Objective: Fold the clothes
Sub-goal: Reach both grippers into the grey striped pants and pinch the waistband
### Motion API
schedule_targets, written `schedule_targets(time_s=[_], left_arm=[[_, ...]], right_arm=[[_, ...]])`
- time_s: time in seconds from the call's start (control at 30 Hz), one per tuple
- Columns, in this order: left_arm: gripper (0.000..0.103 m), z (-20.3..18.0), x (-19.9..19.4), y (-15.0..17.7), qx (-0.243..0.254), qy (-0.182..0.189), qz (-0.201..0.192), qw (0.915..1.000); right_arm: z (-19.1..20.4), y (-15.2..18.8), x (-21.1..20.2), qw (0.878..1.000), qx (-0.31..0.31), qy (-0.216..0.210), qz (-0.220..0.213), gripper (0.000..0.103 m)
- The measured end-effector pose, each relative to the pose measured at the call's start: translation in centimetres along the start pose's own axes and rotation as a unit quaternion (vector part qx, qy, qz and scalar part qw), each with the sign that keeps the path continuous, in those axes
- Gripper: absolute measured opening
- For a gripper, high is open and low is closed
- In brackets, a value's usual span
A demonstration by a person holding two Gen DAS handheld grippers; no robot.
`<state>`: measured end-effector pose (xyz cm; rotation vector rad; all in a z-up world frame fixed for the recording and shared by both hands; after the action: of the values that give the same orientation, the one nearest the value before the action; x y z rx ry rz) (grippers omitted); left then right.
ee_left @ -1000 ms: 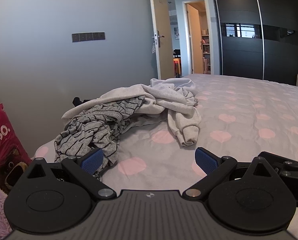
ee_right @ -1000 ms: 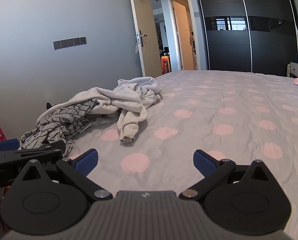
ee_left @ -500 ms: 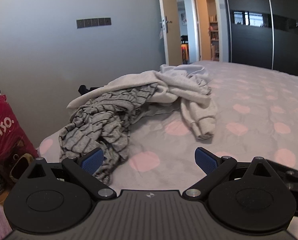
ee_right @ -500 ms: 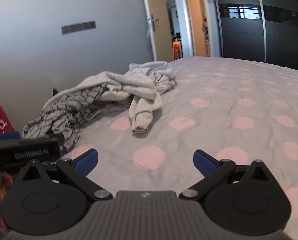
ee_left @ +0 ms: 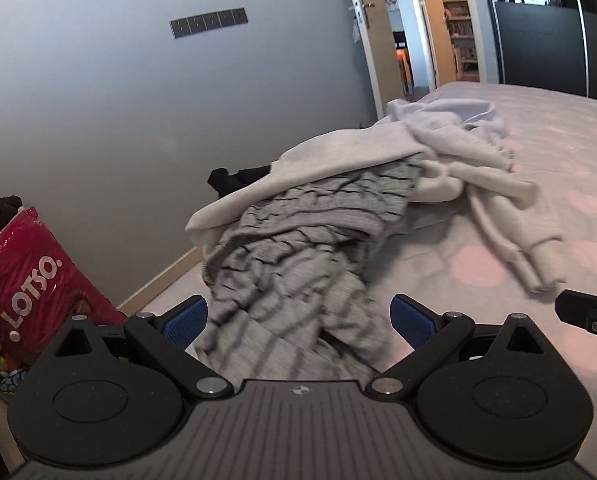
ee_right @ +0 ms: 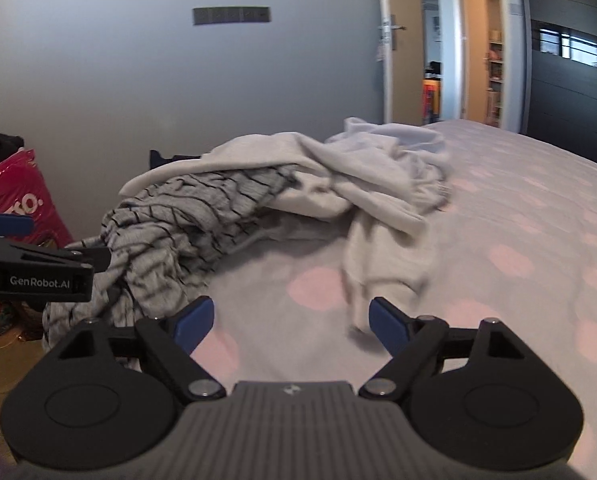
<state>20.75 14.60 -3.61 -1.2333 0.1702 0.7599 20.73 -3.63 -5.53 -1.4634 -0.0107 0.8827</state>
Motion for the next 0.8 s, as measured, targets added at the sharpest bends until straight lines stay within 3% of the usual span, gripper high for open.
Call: schedule_targets(time_s=[0.23,0.4,0.63,0.8], left_arm=[[0.099,0.9,5.2,-0.3,-0.011,0.029,0.020,0.9993],[0.089,1.8,8.6,0.0,-0.046,0.008,0.067,0.9967],[0.087,3.0,11.4,0.5,-0.089,0.029,0.096,0.9910],[0.086,3.4,11.3,0.4,-0.091,0.049,0.093,0.9903]], right_arm=[[2.4,-3.0,7.6,0.998,-0.047,-0.028,0.013,0.081],[3.6,-3.9,12.5,0.994,-0.101,-0.040,0.022,0.076],[4.0,-5.4,16.1,0.986,-0.144,-0.081,0.027,0.076],[3.9,-5.9,17.8,0.984,-0.147,-0.097,0.036,0.064]])
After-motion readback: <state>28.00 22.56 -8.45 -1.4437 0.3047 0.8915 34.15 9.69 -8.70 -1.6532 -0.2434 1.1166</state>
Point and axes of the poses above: each gripper's, at about its wrist camera, not at the fingertips, and x roughly the way its jaws point, z to its left, y to its underside, the point moved 7 cm from there along x, roughly the way its jaws point, and after that the axes turned 10 degrees about -y, right-handed, at the moved point
